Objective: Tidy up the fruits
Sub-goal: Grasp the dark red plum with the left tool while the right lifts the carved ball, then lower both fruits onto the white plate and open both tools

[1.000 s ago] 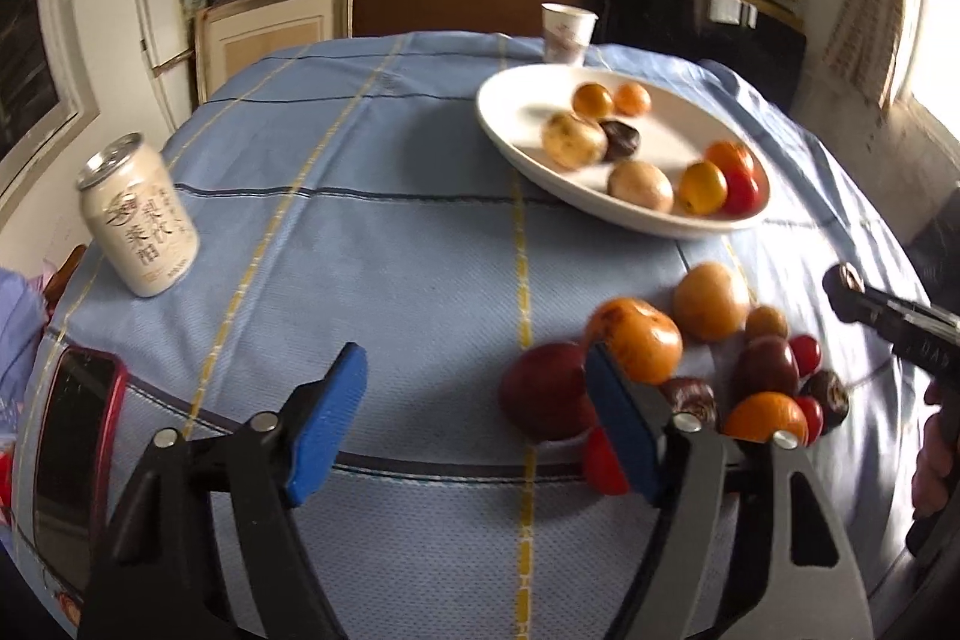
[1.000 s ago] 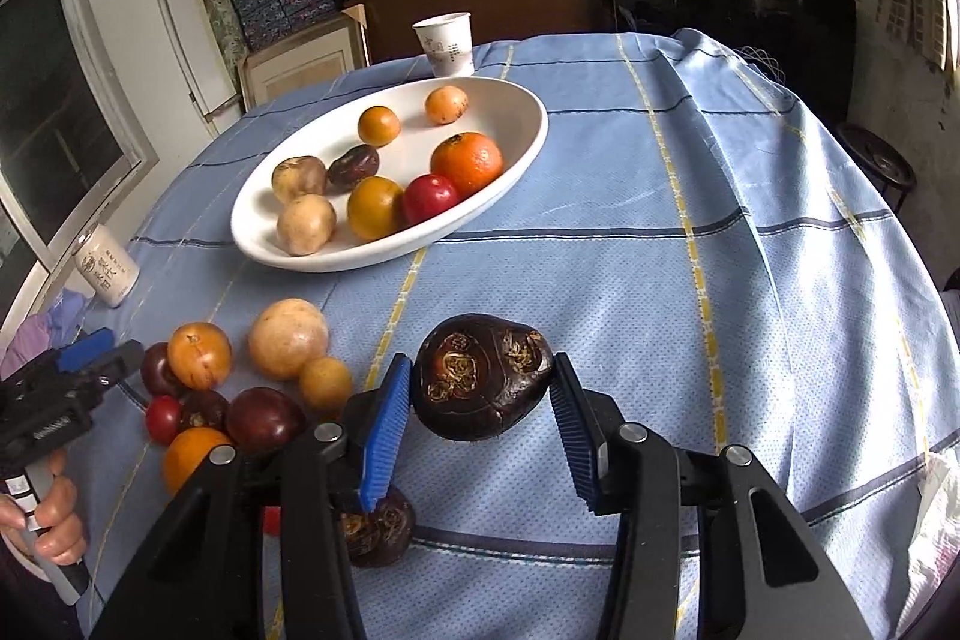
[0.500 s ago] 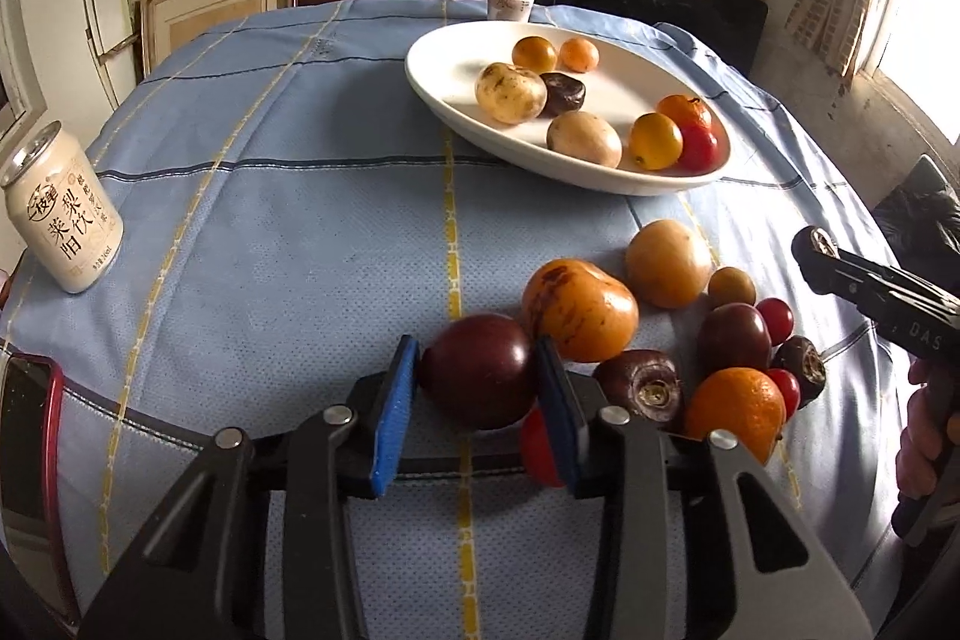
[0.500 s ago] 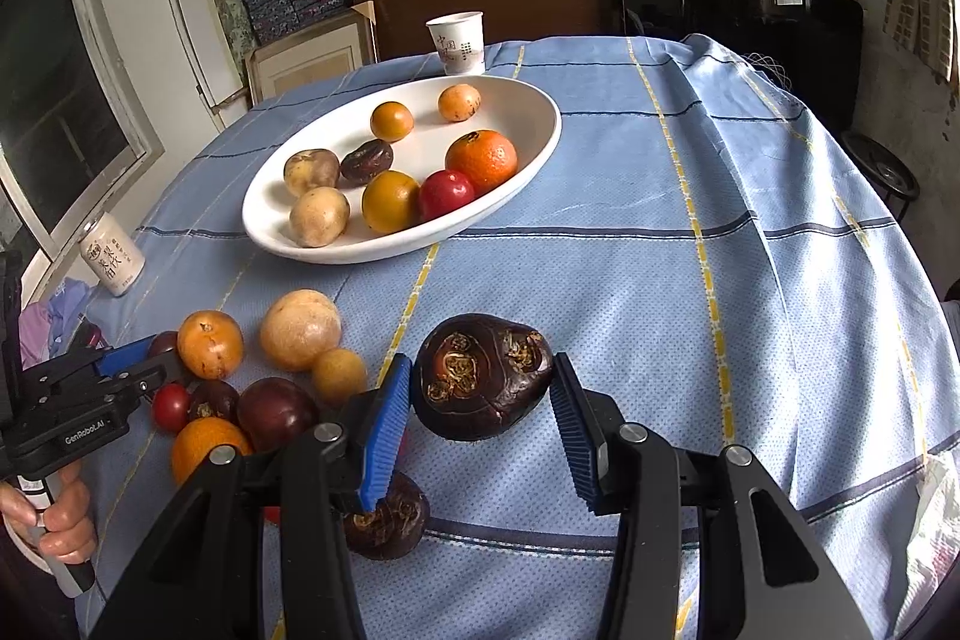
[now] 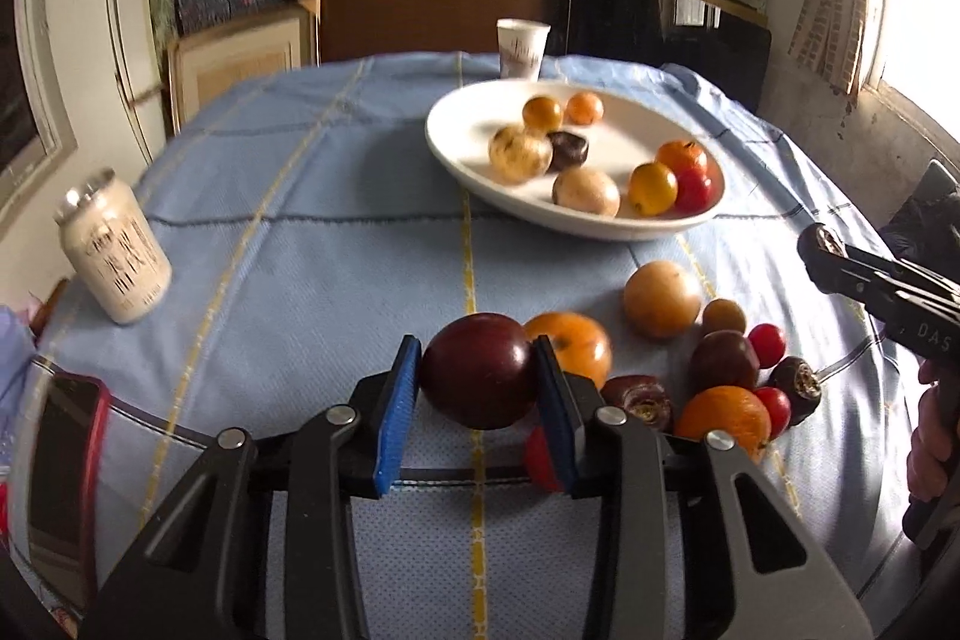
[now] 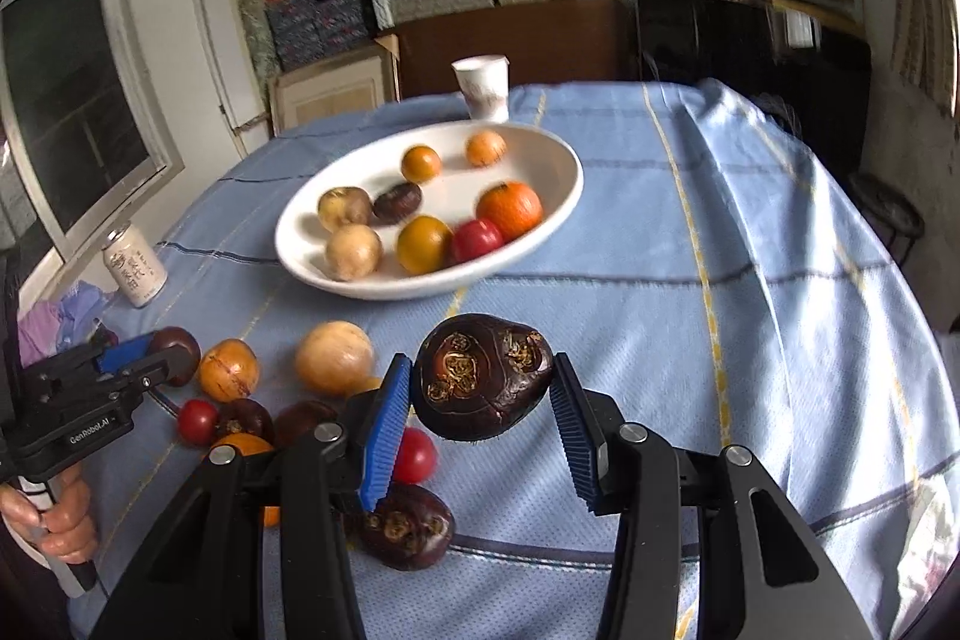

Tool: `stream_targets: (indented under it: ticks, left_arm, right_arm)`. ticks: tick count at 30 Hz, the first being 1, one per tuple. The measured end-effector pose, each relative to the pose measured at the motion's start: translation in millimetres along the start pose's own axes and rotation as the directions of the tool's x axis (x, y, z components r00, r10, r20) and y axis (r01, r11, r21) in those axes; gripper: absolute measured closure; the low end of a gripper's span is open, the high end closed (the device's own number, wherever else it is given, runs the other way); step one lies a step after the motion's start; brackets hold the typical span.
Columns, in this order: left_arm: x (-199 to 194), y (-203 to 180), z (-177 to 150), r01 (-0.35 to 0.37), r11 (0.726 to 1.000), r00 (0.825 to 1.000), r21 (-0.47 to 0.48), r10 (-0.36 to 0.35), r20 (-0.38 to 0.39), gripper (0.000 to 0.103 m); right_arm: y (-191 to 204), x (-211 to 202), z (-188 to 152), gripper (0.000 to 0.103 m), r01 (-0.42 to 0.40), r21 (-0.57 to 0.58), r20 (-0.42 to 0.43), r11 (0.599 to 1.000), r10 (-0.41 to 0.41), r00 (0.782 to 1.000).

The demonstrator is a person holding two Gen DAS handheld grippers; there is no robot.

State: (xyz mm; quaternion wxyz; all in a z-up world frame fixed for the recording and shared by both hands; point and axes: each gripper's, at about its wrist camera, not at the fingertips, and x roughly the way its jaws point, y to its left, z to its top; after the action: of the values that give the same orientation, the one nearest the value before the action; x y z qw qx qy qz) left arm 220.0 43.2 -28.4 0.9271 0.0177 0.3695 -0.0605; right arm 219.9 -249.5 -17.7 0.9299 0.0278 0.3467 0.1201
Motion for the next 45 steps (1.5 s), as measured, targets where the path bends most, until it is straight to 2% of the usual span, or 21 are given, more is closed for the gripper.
stream_targets:
  ticks: [3, 6, 13, 16, 22, 29, 34, 35, 36, 37, 40, 45]
  left_arm:
    - [-8.7, -3.0, 2.5, 0.029, 1.0, 0.999, -0.004, -0.029, 0.026, 0.066]
    - [-4.6, -6.7, 17.5, 0.059, 0.998, 0.998, -0.002, -0.059, 0.011, 0.066]
    - [17.2, -6.6, 89.8, 0.087, 0.996, 0.996, -0.026, -0.086, 0.038, 0.066]
    - [35.5, -7.4, 116.9, 0.054, 0.998, 0.998, -0.021, -0.053, 0.043, 0.066]
    - [84.5, -10.5, 155.2, 0.006, 1.0, 1.0, -0.015, -0.006, 0.002, 0.066]
    - [124.6, -14.0, 170.4, -0.028, 1.0, 0.999, -0.007, 0.028, -0.041, 0.066]
    - [135.3, -15.9, 173.1, -0.058, 0.998, 0.997, 0.001, 0.058, -0.059, 0.064]
    - [133.9, -16.0, 173.0, -0.067, 0.998, 0.996, -0.001, 0.066, -0.057, 0.054]
    - [130.4, -16.4, 173.0, -0.083, 0.997, 0.995, -0.001, 0.083, -0.046, 0.038]
    - [125.5, -16.9, 172.3, -0.095, 0.995, 0.995, 0.0, 0.095, -0.03, 0.034]
    - [104.1, -23.4, 170.5, -0.127, 0.991, 0.992, 0.042, 0.126, 0.025, 0.031]
    - [58.5, -34.9, 157.4, -0.157, 0.984, 0.984, 0.087, 0.148, 0.103, 0.016]
  right_arm:
    - [10.0, -5.1, 1.4, 0.055, 0.035, -0.061, 0.05, 0.998, -0.032, 0.998]
    - [19.2, -3.1, 10.8, 0.055, 0.079, -0.093, 0.062, 0.992, -0.074, 0.995]
    - [34.4, 16.3, 62.7, 0.056, 0.053, -0.084, 0.067, 0.995, -0.047, 0.997]
    - [37.5, 32.8, 80.5, 0.056, 0.051, -0.085, 0.071, 0.995, -0.045, 0.996]
    - [34.3, 68.3, 98.8, 0.056, 0.034, -0.07, 0.043, 0.997, -0.031, 0.999]
    - [23.8, 99.0, 111.3, 0.055, 0.013, -0.054, 0.009, 0.998, -0.013, 1.0]
    - [21.0, 108.6, 113.2, 0.055, 0.008, -0.043, -0.003, 0.999, -0.008, 1.0]
    - [20.4, 109.2, 113.1, 0.055, 0.001, -0.04, -0.009, 0.999, -0.001, 1.0]
    - [20.3, 108.6, 113.1, 0.053, -0.002, -0.039, -0.012, 0.999, 0.002, 1.0]
    - [20.2, 106.2, 113.5, 0.05, -0.006, -0.038, -0.011, 0.999, 0.005, 1.0]
    - [19.9, 91.3, 117.1, 0.049, -0.011, -0.029, 0.02, 1.0, 0.012, 1.0]
    - [19.7, 62.8, 112.5, 0.046, -0.035, -0.01, 0.042, 0.999, 0.035, 0.998]
